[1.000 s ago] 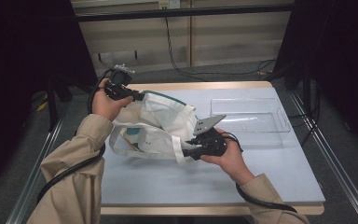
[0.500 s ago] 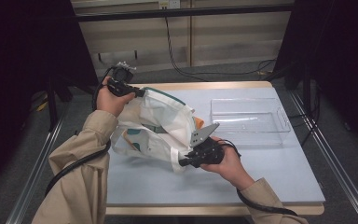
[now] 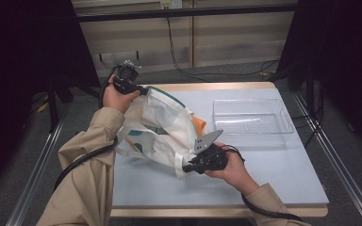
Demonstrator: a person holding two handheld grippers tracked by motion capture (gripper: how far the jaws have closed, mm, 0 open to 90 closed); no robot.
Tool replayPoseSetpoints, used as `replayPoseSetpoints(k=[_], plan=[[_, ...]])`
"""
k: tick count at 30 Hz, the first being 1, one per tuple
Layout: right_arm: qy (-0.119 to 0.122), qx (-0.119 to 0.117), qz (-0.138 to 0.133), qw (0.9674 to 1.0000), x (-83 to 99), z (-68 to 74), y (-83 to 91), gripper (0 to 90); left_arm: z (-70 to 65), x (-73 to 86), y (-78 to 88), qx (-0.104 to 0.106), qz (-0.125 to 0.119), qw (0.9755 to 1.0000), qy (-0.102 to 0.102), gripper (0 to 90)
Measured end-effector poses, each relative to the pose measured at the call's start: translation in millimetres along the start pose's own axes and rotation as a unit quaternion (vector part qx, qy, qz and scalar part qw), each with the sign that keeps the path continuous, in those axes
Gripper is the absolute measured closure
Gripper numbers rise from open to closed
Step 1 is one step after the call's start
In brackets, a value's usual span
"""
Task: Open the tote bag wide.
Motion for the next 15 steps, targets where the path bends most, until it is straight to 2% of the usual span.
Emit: replayPoseSetpoints(k=[5, 6, 7, 8, 9, 10, 15], plan=[[0.0, -0.006, 0.004, 1.0, 4.8, 0.6, -2.0, 86.2, 1.4, -0.1, -6.0, -0.002, 0.0, 1.0, 0.002, 81.8], [0.002, -0.007, 0.003, 1.0, 5.4, 0.2, -2.2, 86.1, 2.2, 0.3, -6.3, 0.0, 0.006, 1.0, -0.007, 81.8], [-0.001, -0.008, 0.003, 1.0, 6.0, 0.4, -2.2, 86.2, 1.5, -0.9, -8.5, -0.003, -0.001, 1.0, 0.0, 81.8], [0.0, -0.007, 0.003, 1.0, 6.5, 0.2, -1.8, 86.1, 2.5, -0.4, -8.5, -0.002, 0.006, 1.0, -0.007, 81.8], [0.002, -0.007, 0.003, 1.0, 7.2, 0.3, -1.8, 86.1, 2.5, -1.3, -10.5, -0.003, 0.001, 1.0, -0.004, 81.8], [0.001, -0.007, 0.004, 1.0, 7.9, 0.5, -1.8, 86.2, 3.3, -0.8, -11.1, -0.002, 0.006, 0.9999, -0.01, 81.8], [0.002, -0.011, 0.003, 0.9999, 10.2, -0.2, -1.7, 86.2, 4.9, -1.9, -16.2, -0.006, 0.002, 1.0, -0.005, 81.9]])
Point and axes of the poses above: each handheld gripper's, and its own axes: y roughly backward along the jaws, x roughly out of its underside, z roughly to its left, the point moved 6 cm from there along -y, roughly forward along the jaws, and after that the axes turned 11 degrees about -y, right-handed, at the moved point
